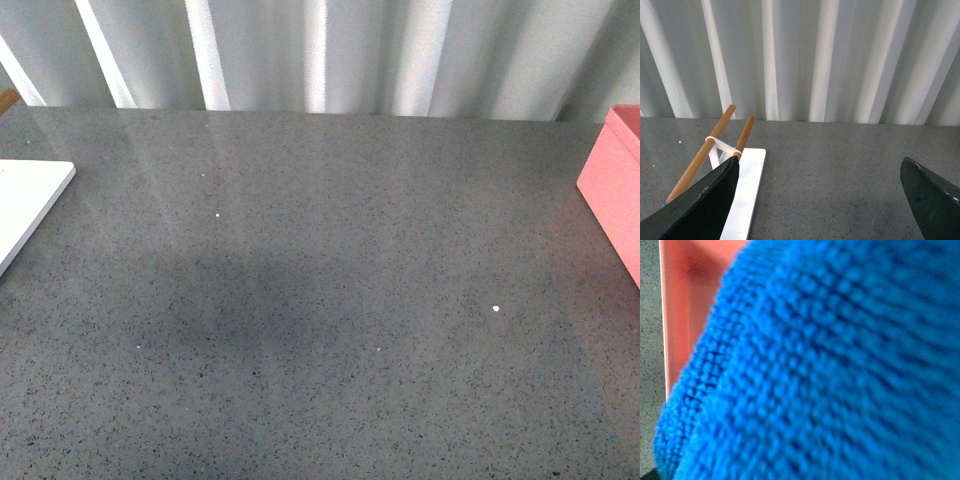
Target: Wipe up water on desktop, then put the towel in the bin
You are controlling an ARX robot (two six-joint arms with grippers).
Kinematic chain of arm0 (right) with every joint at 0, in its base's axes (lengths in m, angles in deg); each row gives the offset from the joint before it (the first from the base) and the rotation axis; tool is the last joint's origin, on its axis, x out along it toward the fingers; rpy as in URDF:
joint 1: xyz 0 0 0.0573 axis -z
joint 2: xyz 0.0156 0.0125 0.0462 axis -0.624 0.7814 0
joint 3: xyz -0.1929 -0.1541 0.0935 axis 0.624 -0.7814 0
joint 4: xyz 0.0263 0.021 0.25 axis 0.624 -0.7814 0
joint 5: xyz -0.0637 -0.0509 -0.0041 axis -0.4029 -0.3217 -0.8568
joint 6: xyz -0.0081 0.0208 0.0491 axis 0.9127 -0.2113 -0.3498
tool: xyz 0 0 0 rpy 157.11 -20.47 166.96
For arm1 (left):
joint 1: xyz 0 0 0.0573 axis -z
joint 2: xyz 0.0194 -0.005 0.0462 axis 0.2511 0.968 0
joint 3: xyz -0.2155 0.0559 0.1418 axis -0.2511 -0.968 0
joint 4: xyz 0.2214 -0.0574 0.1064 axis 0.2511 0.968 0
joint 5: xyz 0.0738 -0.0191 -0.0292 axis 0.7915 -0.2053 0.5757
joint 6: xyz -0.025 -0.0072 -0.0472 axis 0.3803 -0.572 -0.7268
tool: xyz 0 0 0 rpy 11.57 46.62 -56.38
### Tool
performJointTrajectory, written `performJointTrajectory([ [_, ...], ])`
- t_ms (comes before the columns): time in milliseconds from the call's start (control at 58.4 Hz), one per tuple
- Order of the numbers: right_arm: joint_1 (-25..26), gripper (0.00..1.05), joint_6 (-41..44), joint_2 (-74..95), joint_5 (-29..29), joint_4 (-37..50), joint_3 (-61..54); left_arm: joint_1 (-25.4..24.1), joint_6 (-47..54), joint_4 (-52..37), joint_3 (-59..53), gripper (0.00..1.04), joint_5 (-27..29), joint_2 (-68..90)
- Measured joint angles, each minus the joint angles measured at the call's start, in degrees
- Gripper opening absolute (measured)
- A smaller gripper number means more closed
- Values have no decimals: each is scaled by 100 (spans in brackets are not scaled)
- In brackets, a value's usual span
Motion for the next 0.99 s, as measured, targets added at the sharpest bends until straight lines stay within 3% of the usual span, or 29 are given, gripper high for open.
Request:
performJointTrajectory([
  [103,2,100,-7,0,-2,0,0,0,0,0,0,98,0,0],
  [993,2,98,-4,0,-2,0,0,0,0,0,0,98,0,0],
])
